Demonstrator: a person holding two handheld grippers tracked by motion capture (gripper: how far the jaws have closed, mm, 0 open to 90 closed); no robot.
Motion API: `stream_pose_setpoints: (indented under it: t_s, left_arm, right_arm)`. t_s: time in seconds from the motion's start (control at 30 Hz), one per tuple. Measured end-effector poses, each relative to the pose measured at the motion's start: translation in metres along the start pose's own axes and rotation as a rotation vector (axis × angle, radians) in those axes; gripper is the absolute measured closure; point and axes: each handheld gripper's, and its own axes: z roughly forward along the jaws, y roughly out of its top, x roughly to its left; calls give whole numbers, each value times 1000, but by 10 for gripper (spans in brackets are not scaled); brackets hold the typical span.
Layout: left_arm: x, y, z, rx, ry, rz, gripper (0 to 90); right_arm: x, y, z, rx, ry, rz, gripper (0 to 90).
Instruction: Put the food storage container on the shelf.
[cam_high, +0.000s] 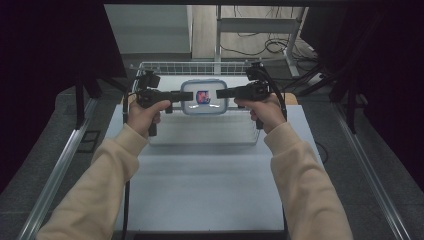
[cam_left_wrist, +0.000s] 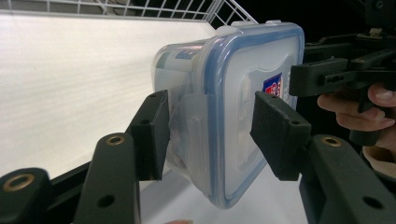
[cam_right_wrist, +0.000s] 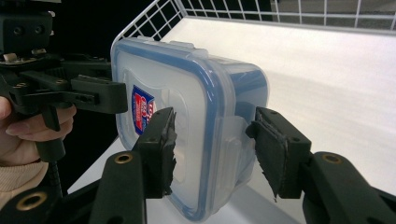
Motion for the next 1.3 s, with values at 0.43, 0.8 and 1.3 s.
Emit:
stream_pose_setpoints:
  t_s: [0.43, 0.8, 1.3]
  left_arm:
    - [15, 25, 15, 15, 18, -21, 476]
    - [33, 28, 25, 6, 5, -89, 485]
    - [61, 37, 38, 32, -58, -254, 472]
  right_arm:
    - [-21, 19, 12, -3, 10, 44, 490]
    - [-42, 26, 27, 19, 37, 126, 486]
    - [-60, 41, 42, 79, 18, 307, 467]
